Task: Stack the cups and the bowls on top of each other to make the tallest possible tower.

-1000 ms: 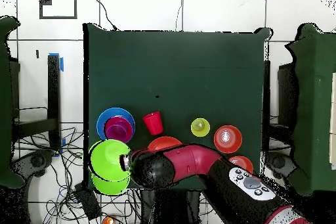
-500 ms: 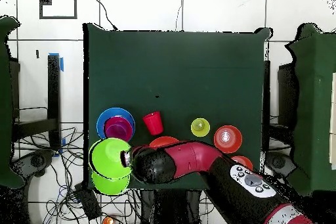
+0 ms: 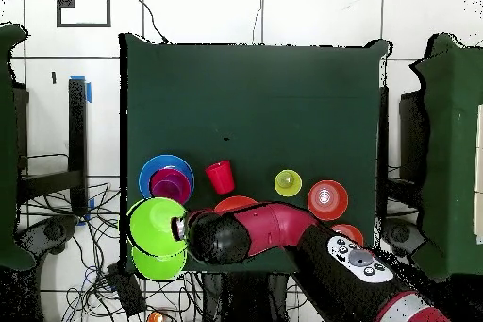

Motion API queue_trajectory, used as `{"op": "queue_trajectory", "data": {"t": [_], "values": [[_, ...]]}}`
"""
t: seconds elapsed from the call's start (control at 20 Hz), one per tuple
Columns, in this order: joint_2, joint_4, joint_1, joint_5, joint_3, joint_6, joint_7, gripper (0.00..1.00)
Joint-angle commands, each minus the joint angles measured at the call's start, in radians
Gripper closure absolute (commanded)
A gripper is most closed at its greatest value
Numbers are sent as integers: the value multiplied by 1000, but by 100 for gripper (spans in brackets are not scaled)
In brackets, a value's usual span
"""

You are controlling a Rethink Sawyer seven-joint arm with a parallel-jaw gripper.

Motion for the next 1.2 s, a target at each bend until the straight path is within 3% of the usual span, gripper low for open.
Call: {"op": "queue_trajectory", "data": {"t": [0.05,0.5,0.8,1.2], "values": [[44,-51,34,-48,-32,43,22,100],[15,-62,39,-17,-21,89,25,100],[40,-97,34,-53,-55,88,4,100],[13,-120,15,-39,-32,142,-19,100]]}}
